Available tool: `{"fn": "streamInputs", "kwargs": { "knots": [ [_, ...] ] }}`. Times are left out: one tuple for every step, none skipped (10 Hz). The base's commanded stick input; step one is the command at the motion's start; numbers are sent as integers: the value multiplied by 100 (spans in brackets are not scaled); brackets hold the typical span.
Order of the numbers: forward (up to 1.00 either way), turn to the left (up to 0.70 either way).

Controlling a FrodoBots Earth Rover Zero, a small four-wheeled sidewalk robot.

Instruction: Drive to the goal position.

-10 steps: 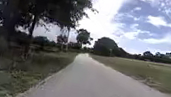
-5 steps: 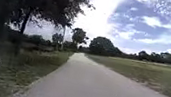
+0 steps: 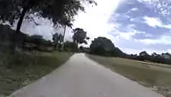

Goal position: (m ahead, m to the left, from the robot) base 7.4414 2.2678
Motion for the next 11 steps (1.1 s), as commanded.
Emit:
{"fn": "streamInputs", "kwargs": {
  "knots": [
    [70,0],
    [70,0],
    [70,0],
    [70,0],
    [70,0],
    [70,0],
    [70,0],
    [70,0],
    [70,0],
    [70,0],
    [70,0]
  ]
}}
